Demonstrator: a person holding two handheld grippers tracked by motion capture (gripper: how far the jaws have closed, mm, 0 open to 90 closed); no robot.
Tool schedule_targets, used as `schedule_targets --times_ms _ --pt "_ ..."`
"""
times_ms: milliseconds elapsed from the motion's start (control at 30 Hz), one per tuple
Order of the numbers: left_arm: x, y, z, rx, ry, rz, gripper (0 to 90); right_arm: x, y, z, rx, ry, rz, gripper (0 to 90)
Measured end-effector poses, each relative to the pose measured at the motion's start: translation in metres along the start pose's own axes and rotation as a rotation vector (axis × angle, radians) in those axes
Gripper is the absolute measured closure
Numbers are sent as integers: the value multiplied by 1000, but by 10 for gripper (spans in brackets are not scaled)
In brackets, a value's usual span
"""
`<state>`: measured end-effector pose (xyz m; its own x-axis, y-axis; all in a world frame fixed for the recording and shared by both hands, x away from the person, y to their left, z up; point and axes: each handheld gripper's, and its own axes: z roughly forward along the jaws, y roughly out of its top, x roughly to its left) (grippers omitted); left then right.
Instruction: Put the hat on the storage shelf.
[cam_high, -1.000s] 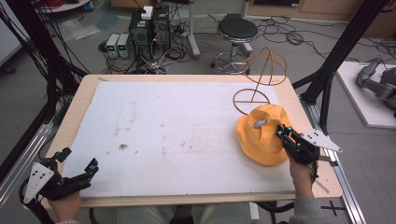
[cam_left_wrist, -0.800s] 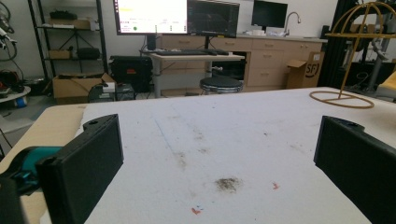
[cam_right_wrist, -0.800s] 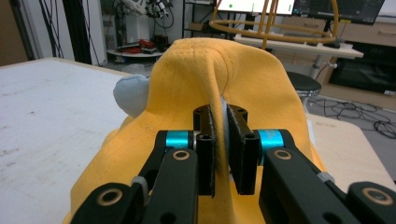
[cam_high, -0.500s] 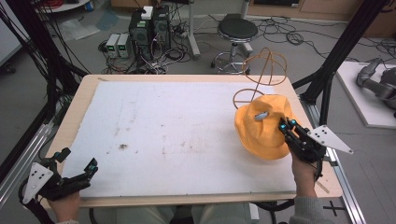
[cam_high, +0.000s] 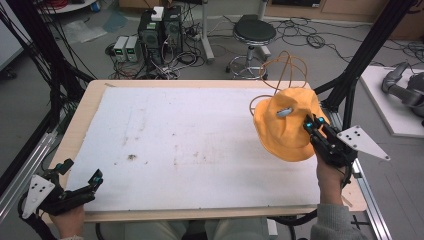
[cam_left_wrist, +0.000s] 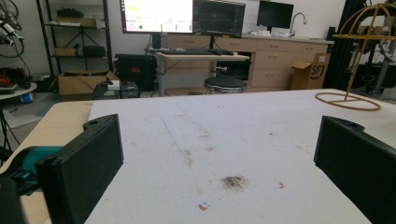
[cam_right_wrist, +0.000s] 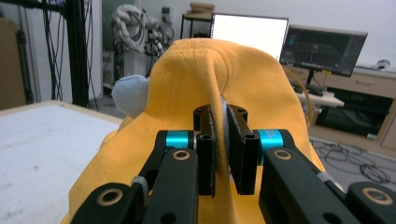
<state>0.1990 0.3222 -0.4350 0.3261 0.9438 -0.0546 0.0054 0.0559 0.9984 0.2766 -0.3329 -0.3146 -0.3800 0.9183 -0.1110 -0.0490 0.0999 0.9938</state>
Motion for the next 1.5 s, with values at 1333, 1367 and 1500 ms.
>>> schedule_targets --times_ms 1333,1367,1500 --pt "5 -1 -3 -2 17 -12 17 -30 67 65 -143 -107 54 832" --pt "5 -1 -3 -2 19 -12 17 -31 68 68 -143 -106 58 832" --pt "6 -1 -3 -2 23 -13 17 -37 70 84 -122 -127 59 832"
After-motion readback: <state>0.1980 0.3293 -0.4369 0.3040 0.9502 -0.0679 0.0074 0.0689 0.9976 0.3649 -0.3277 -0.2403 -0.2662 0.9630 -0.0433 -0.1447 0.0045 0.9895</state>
